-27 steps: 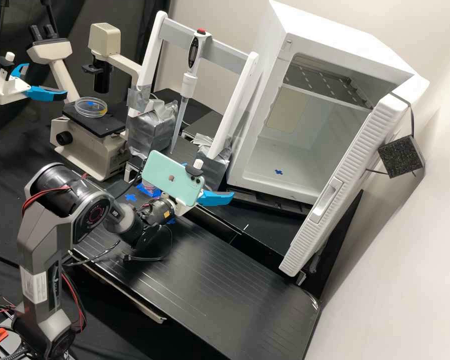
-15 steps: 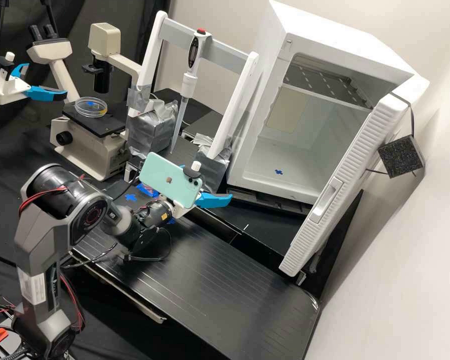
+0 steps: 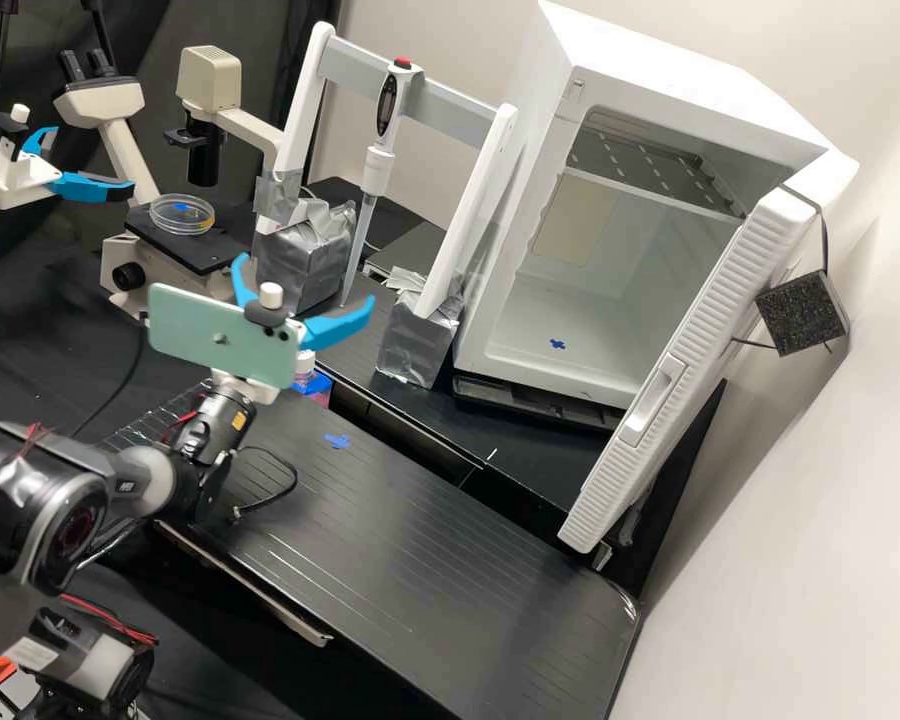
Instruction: Move the petri dish to the bench
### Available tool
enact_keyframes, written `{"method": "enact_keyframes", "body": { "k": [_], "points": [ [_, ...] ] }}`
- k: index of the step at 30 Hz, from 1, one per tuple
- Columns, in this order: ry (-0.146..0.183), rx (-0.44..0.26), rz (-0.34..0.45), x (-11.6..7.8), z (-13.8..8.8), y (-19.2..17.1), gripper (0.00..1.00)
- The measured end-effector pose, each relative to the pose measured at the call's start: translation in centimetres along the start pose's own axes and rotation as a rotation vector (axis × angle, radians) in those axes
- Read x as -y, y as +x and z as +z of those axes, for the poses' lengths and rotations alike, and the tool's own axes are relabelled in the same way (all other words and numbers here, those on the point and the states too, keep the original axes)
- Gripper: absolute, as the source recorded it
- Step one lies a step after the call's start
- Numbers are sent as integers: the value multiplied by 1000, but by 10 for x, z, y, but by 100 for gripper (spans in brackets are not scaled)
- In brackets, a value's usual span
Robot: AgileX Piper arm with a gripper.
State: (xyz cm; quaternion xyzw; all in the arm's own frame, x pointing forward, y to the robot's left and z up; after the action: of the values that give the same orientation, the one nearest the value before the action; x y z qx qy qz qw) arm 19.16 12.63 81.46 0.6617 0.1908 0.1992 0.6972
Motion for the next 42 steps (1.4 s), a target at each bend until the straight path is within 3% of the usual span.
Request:
{"method": "enact_keyframes", "body": {
  "k": [2, 7, 9, 13, 17, 32, 42],
  "points": [
    [-28, -91, -33, 6, -20, -1, 100],
    [-88, -229, -82, 15, -57, 6, 100],
    [-95, -262, -99, 17, -68, 10, 100],
    [-79, -307, -134, 21, -87, 28, 100],
    [-73, -313, -187, 32, -98, 50, 100],
    [-40, -220, -426, 94, -96, 142, 100],
    [20, -171, -500, 122, -84, 186, 100]
  ]
}}
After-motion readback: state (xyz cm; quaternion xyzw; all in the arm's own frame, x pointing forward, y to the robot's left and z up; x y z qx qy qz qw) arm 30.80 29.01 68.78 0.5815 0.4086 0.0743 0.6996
